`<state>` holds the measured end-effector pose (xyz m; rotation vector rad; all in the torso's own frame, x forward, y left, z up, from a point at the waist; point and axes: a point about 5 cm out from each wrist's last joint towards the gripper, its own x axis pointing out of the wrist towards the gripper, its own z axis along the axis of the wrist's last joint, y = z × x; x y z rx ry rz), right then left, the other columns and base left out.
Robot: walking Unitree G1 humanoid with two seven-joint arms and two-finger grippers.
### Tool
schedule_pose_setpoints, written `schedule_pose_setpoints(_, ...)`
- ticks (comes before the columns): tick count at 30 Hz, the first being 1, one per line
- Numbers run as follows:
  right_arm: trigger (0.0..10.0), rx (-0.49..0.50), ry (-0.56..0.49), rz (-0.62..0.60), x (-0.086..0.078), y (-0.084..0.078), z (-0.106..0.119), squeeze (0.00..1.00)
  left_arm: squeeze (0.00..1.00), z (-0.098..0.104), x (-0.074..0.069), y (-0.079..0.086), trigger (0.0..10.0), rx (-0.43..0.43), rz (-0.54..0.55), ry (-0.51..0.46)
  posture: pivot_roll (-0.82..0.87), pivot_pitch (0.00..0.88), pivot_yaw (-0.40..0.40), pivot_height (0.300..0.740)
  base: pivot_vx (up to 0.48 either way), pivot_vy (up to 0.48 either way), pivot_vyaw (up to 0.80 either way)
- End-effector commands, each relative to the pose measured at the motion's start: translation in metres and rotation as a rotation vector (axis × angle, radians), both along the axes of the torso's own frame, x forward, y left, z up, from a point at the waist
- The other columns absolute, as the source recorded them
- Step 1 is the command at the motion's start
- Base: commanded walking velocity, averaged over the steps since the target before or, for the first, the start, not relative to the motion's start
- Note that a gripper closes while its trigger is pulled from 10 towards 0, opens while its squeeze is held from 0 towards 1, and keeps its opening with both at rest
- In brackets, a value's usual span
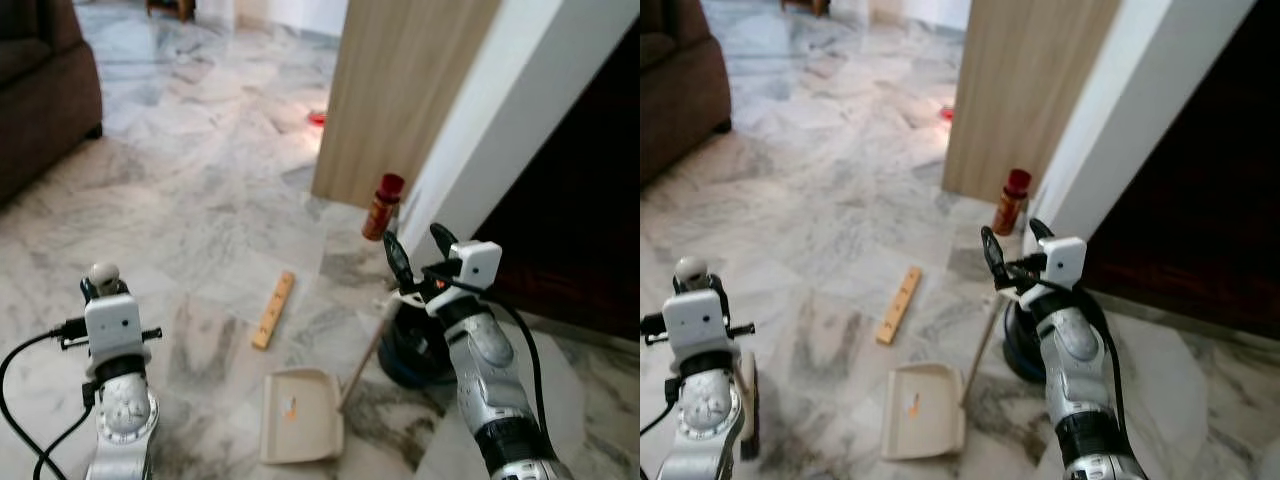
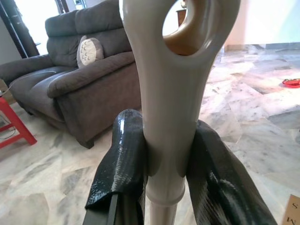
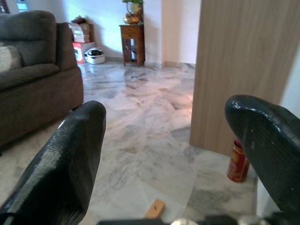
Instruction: Sweep floor
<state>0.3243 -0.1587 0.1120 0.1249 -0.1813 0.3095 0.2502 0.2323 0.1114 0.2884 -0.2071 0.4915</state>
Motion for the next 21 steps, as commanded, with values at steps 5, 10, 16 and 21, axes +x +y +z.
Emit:
schedule_pose_setpoints(5, 10.0, 0.005, 0.073, -0.045, -0.003, -0.011, -0.013, 1.00, 0.00, 0.009, -0.001, 0.003, 10.0, 0.036, 0.010, -0.043, 0.13, 0.118, -0.150, 0.740, 0.000, 0.000, 0.00)
schedule_pose_setpoints(10, 10.0, -0.005, 0.088, -0.075, -0.005, -0.014, -0.017, 1.00, 0.00, 0.009, -0.001, 0.003, 10.0, 0.037, 0.009, -0.039, 0.13, 0.119, -0.148, 0.740, 0.000, 0.000, 0.00)
schedule_pose_setpoints(16, 10.0, -0.001, 0.080, -0.157, -0.003, -0.024, -0.015, 1.00, 0.00, 0.009, -0.002, 0.004, 10.0, 0.038, 0.009, -0.036, 0.13, 0.119, -0.146, 0.740, 0.000, 0.000, 0.00)
schedule_pose_setpoints(21, 10.0, 0.002, 0.080, -0.172, -0.003, -0.026, -0.014, 1.00, 0.00, 0.008, -0.002, 0.004, 10.0, 0.040, 0.007, -0.033, 0.13, 0.119, -0.145, 0.740, 0.000, 0.000, 0.00)
